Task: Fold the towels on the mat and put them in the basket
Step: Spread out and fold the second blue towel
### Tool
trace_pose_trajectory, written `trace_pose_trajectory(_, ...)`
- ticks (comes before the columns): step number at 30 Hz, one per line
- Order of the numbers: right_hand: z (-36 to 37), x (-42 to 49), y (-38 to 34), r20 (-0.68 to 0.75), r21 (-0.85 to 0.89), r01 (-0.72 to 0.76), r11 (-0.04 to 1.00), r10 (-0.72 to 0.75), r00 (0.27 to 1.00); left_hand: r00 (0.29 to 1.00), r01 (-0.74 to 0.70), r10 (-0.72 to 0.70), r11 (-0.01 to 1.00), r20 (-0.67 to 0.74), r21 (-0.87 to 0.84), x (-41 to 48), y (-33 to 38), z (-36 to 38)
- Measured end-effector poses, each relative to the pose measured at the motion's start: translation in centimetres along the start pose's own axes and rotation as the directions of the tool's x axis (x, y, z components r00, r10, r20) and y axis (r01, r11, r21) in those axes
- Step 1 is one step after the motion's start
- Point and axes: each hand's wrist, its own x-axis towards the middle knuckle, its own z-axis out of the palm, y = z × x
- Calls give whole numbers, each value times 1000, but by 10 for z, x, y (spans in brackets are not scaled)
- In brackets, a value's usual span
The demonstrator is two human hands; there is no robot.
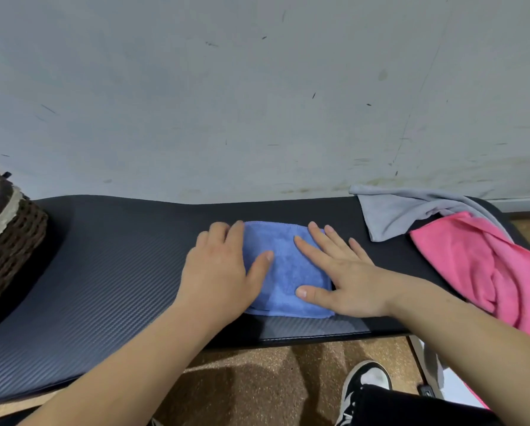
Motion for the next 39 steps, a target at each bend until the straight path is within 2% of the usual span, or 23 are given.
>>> trace_pose_trajectory(3, -4, -1, 1, -22, 17, 2, 1000, -2, 1000, 980, 126, -144, 983, 136, 130, -1, 11, -6)
trace_pose_trajectory(8, -16, -8, 1, -1, 24, -18, 1000, 18, 1000, 956, 232, -200, 963, 216, -136, -2, 11, -12)
trace_pose_trajectory(12, -11, -7, -3, 23, 24, -7, 1000, 7, 1000, 961, 257, -227, 944, 157, -207, 1, 4, -29)
trace_pose_trajectory(17, 1, 2, -17, -46, 74, 36, 997, -33, 998, 990, 133, -127, 985, 55, -114, 5, 1, -47)
trace_pose_trajectory(20, 7, 8, -21, -91, 81, 40, 996, -33, 995, 998, -57, 56, 998, -35, -37, -1, 11, -42)
trace_pose_trajectory(22, 9, 12, -19, -115, 106, 34, 994, -22, 993, 979, -193, 191, 981, -74, -20, -8, 17, -34)
trace_pose_trajectory(26, 11, 17, -13, -138, 139, 18, 990, 2, 990, 935, -352, 349, 936, -62, -28, -18, 19, -19)
trace_pose_trajectory(29, 11, 17, -10, -158, 141, 10, 990, 13, 987, 920, -390, 384, 917, -77, -87, -19, 18, -16)
trace_pose_trajectory(34, 15, 19, -11, -183, 161, 0, 987, 30, 983, 929, -369, 357, 913, -98, -173, -13, 18, -11)
trace_pose_trajectory(39, -1, 14, -11, -152, 203, -14, 979, 46, 987, 964, -241, 260, 943, 55, -229, -19, 16, 4)
